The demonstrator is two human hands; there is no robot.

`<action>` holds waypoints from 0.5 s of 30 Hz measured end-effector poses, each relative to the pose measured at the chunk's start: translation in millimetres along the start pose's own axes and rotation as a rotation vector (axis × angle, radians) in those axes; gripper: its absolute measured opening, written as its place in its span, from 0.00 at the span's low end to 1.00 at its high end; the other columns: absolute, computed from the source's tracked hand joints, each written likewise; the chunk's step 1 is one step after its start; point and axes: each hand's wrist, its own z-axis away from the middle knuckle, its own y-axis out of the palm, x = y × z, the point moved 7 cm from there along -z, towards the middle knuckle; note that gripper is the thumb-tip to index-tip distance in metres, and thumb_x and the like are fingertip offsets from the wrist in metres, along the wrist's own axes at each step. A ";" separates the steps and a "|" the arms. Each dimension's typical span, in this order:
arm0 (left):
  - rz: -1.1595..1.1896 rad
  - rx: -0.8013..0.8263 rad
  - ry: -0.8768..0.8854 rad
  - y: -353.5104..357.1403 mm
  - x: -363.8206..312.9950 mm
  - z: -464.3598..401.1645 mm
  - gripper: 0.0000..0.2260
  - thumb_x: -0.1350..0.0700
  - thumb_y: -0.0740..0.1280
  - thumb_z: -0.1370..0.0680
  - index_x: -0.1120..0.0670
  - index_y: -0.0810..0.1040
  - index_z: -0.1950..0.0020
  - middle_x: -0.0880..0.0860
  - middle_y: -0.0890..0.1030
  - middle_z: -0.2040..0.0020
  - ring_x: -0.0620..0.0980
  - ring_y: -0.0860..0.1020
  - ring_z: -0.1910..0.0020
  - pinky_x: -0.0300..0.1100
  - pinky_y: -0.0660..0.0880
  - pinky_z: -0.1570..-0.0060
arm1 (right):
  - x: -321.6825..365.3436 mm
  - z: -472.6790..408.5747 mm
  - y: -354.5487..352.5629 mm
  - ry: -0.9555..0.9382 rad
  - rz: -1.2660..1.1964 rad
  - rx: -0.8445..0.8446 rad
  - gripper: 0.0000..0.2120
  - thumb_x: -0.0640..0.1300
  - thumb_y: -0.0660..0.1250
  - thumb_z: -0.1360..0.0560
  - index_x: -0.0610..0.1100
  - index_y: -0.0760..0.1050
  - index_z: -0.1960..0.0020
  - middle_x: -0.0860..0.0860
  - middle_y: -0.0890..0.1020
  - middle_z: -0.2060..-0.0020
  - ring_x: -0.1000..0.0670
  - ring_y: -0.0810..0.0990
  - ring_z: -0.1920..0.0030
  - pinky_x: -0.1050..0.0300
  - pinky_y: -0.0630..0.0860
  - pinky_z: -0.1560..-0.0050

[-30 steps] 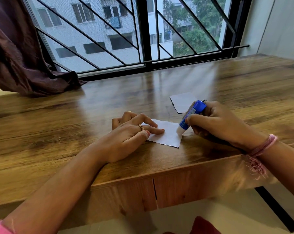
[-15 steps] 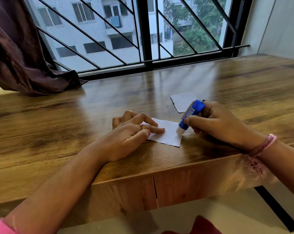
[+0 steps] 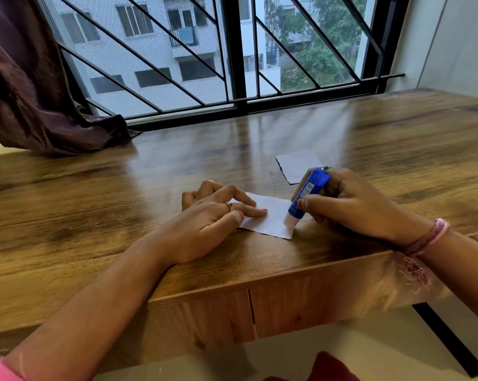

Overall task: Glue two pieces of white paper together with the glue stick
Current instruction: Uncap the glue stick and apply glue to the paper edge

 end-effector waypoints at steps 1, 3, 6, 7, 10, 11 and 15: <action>0.002 0.000 0.000 -0.2 0.1 0.0 0.21 0.47 0.48 0.22 0.35 0.74 0.38 0.31 0.69 0.39 0.30 0.54 0.36 0.29 0.45 0.41 | -0.5 -0.8 -1.9 0.002 0.006 -0.020 0.08 0.48 0.66 0.33 0.44 0.77 0.64 0.52 0.77 0.78 0.56 0.71 0.77 0.63 0.67 0.72; -0.005 0.002 0.002 -0.2 0.2 0.1 0.20 0.47 0.48 0.22 0.35 0.74 0.38 0.31 0.69 0.39 0.30 0.54 0.36 0.28 0.45 0.42 | 0.2 -0.1 0.4 -0.001 -0.015 0.011 0.07 0.48 0.66 0.33 0.44 0.77 0.63 0.52 0.77 0.78 0.57 0.71 0.77 0.65 0.66 0.73; -0.010 0.002 -0.003 0.5 1.0 -0.1 0.21 0.47 0.47 0.22 0.35 0.74 0.38 0.30 0.69 0.40 0.31 0.54 0.36 0.31 0.46 0.42 | 2.1 3.0 8.0 -0.021 -0.056 0.093 0.07 0.46 0.67 0.31 0.42 0.77 0.60 0.53 0.77 0.78 0.59 0.71 0.77 0.68 0.65 0.73; -0.010 0.001 -0.006 0.7 1.5 -0.1 0.21 0.46 0.47 0.22 0.34 0.74 0.38 0.30 0.69 0.40 0.31 0.54 0.36 0.32 0.47 0.41 | 1.1 2.3 6.6 -0.016 -0.056 0.073 0.07 0.46 0.67 0.32 0.43 0.77 0.61 0.52 0.77 0.78 0.59 0.70 0.77 0.68 0.64 0.73; -0.012 0.003 -0.008 1.2 2.4 -0.2 0.21 0.46 0.47 0.22 0.35 0.74 0.38 0.30 0.69 0.40 0.31 0.54 0.36 0.34 0.48 0.41 | -2.1 -1.2 -2.0 -0.002 -0.014 -0.024 0.07 0.48 0.66 0.33 0.45 0.76 0.66 0.51 0.76 0.78 0.56 0.70 0.77 0.63 0.65 0.73; -0.012 0.002 -0.007 1.0 2.6 -0.1 0.21 0.46 0.47 0.22 0.35 0.74 0.38 0.30 0.69 0.40 0.31 0.54 0.36 0.34 0.48 0.41 | -1.9 -1.1 -1.6 0.000 -0.012 -0.018 0.07 0.48 0.66 0.33 0.45 0.76 0.65 0.51 0.77 0.78 0.56 0.70 0.77 0.63 0.66 0.73; -0.004 -0.004 -0.002 0.5 2.5 -0.4 0.20 0.47 0.48 0.22 0.35 0.74 0.38 0.30 0.69 0.40 0.30 0.54 0.37 0.32 0.47 0.41 | 1.7 2.3 7.0 -0.022 -0.037 0.079 0.06 0.47 0.67 0.32 0.43 0.77 0.61 0.51 0.78 0.76 0.58 0.72 0.76 0.66 0.66 0.72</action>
